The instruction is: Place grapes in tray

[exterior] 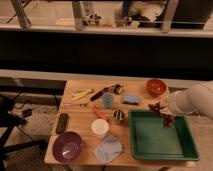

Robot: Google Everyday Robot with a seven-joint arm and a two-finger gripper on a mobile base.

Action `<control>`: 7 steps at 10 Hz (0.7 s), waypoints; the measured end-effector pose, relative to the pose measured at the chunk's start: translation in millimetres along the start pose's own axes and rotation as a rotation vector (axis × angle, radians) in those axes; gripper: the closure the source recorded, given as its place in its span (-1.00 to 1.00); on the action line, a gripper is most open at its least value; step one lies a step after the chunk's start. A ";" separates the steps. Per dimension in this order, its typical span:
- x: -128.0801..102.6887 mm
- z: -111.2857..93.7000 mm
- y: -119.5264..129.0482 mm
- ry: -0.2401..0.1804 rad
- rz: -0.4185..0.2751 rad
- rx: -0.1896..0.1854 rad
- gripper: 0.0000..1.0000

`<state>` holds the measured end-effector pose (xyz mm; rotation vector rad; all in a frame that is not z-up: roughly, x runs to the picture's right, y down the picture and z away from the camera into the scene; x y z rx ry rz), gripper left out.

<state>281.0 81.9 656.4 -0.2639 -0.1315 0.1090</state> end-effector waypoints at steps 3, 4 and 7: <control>-0.1 -0.1 -0.1 0.000 0.000 0.000 -0.60; -0.1 -0.1 -0.1 0.000 0.000 0.000 -0.60; -0.1 -0.1 -0.1 0.000 0.000 0.000 -0.60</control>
